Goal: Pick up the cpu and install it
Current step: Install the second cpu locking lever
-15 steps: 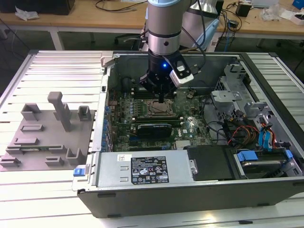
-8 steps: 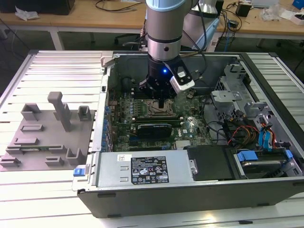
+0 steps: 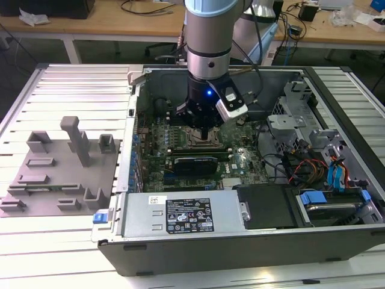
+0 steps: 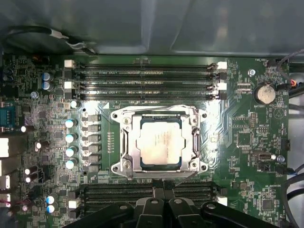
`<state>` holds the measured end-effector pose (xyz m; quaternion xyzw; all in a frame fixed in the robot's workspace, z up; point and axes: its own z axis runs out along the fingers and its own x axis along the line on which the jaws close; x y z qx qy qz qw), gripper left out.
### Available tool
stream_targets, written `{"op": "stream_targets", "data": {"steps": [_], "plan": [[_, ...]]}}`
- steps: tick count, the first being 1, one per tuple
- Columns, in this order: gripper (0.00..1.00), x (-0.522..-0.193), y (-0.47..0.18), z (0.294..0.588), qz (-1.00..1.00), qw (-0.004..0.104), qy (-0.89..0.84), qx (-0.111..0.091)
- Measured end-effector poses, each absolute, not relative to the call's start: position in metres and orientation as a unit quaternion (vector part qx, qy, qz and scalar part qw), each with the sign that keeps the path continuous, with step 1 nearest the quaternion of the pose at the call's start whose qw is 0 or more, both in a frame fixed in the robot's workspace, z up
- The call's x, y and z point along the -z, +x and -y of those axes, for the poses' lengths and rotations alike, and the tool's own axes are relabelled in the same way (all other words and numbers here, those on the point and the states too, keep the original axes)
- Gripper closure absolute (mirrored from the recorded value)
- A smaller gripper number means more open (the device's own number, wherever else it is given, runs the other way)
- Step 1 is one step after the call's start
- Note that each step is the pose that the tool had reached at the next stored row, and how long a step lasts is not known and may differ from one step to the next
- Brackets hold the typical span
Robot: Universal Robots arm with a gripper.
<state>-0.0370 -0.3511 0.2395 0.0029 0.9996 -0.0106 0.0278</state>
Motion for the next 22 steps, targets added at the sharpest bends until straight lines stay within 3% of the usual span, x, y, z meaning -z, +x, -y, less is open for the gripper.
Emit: {"op": "stream_targets", "data": {"steps": [22], "plan": [[0.89,-0.221,-0.056,0.358,-1.000,0.028,0.003,0.010]]}}
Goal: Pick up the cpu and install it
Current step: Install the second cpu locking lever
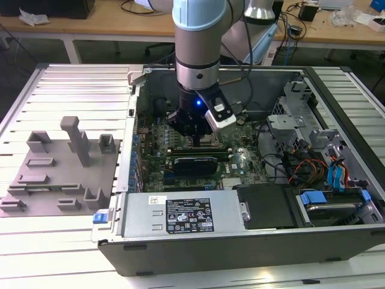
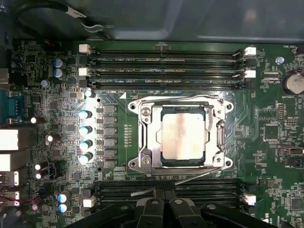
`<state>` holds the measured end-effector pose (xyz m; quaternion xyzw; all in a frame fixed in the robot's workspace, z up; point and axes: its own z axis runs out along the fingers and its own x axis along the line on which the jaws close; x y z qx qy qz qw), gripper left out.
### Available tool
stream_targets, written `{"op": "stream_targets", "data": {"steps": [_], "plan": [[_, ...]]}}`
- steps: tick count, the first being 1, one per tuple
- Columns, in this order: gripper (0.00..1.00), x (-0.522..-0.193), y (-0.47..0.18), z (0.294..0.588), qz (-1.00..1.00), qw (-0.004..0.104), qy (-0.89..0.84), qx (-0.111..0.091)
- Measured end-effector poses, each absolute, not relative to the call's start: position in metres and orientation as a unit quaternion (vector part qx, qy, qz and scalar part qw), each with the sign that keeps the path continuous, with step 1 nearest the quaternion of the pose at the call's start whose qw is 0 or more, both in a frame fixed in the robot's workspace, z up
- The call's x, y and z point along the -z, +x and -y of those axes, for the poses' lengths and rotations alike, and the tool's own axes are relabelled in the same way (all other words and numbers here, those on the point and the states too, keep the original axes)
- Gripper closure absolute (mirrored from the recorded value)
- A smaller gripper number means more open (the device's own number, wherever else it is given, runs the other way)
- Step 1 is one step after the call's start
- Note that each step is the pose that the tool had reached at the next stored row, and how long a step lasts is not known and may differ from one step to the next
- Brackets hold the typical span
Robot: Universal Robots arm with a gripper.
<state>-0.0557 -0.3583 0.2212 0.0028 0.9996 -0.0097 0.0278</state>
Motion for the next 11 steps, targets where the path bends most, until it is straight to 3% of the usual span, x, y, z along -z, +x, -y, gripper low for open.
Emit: {"op": "stream_targets", "data": {"steps": [11], "plan": [[0.89,-0.2106,-0.0586,0.3583,-1.000,0.028,0.004,0.001]]}}
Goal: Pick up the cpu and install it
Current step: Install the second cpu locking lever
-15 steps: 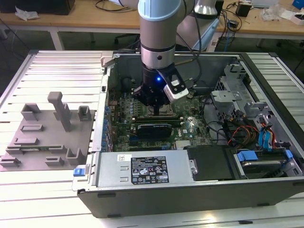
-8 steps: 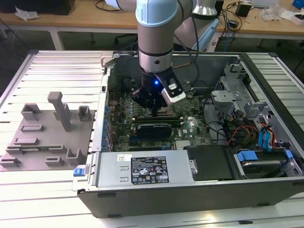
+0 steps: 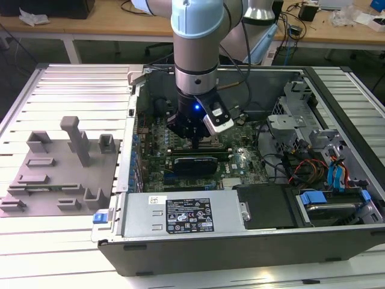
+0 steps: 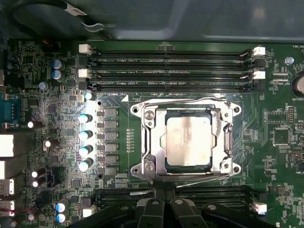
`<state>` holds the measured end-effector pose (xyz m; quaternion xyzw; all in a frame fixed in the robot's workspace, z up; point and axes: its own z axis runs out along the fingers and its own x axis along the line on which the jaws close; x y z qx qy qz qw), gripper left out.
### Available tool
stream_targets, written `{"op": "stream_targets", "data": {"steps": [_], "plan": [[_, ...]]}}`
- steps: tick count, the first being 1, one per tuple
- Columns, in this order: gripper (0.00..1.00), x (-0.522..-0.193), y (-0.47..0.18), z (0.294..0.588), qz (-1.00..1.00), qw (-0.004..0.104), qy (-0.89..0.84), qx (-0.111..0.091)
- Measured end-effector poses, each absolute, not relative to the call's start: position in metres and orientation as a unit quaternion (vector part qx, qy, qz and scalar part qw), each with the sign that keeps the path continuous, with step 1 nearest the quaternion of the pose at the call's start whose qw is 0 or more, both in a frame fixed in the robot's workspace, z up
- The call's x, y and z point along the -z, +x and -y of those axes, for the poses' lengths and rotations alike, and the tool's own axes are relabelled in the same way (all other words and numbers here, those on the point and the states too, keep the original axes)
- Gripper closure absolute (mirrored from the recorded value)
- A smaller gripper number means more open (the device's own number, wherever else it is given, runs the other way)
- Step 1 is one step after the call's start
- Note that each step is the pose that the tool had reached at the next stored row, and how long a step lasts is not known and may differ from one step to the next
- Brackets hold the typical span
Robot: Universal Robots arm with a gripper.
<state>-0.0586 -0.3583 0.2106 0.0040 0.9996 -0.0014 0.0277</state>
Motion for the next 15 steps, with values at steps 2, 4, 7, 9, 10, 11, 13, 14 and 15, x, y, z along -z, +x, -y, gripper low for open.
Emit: {"op": "stream_targets", "data": {"steps": [2,4,7,9,10,11,13,14,15], "plan": [[0.89,-0.209,-0.059,0.358,-1.000,0.028,0.004,0.000],[0.89,-0.208,-0.060,0.358,-1.000,0.028,0.004,0.000],[0.89,-0.205,-0.060,0.358,-1.000,0.028,0.005,-0.001],[0.89,-0.202,-0.061,0.358,-1.000,0.028,0.005,-0.002],[0.89,-0.201,-0.062,0.359,-1.000,0.027,0.005,-0.002],[0.89,-0.200,-0.062,0.359,-1.000,0.027,0.005,-0.002],[0.89,-0.198,-0.063,0.359,-1.000,0.028,0.006,-0.003],[0.89,-0.198,-0.063,0.359,-1.000,0.027,0.006,-0.003],[0.89,-0.198,-0.063,0.359,-1.000,0.027,0.006,-0.003]]}}
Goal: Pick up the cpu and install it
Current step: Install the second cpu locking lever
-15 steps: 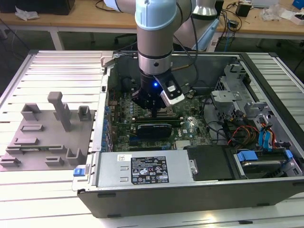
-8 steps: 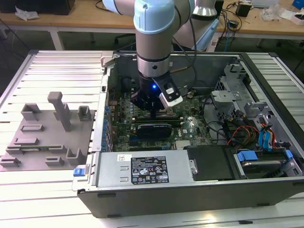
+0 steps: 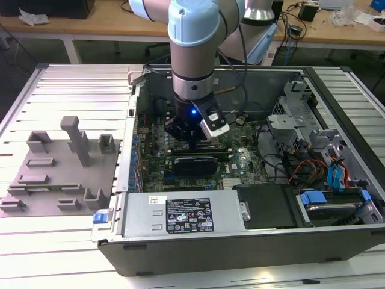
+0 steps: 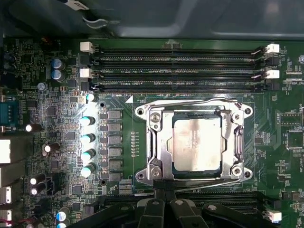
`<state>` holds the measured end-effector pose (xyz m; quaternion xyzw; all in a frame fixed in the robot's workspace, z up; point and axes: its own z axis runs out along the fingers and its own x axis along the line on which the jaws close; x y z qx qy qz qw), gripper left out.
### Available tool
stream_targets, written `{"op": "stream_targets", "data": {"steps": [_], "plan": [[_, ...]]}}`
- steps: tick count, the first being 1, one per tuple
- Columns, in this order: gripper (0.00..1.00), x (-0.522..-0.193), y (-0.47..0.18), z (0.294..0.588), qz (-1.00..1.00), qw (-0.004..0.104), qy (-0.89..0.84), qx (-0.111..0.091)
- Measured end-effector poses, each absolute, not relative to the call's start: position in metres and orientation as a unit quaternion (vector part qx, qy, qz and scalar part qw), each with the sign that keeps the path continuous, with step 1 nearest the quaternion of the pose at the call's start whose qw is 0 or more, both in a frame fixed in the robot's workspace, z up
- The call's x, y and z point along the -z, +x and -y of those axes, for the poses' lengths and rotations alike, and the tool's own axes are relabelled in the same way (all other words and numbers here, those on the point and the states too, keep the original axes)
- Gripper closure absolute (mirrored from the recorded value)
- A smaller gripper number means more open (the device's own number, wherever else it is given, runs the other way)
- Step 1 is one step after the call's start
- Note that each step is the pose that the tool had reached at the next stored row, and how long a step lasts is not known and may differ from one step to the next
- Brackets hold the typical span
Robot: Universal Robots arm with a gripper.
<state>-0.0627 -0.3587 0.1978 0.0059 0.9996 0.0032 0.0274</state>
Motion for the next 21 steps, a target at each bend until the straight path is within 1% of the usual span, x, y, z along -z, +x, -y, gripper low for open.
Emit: {"op": "stream_targets", "data": {"steps": [9,16,21], "plan": [[0.89,-0.214,-0.062,0.358,-1.000,0.028,0.006,-0.004],[0.89,-0.213,-0.075,0.358,-1.000,0.030,0.006,-0.005],[0.89,-0.212,-0.077,0.364,-0.999,0.031,0.006,-0.010]]}}
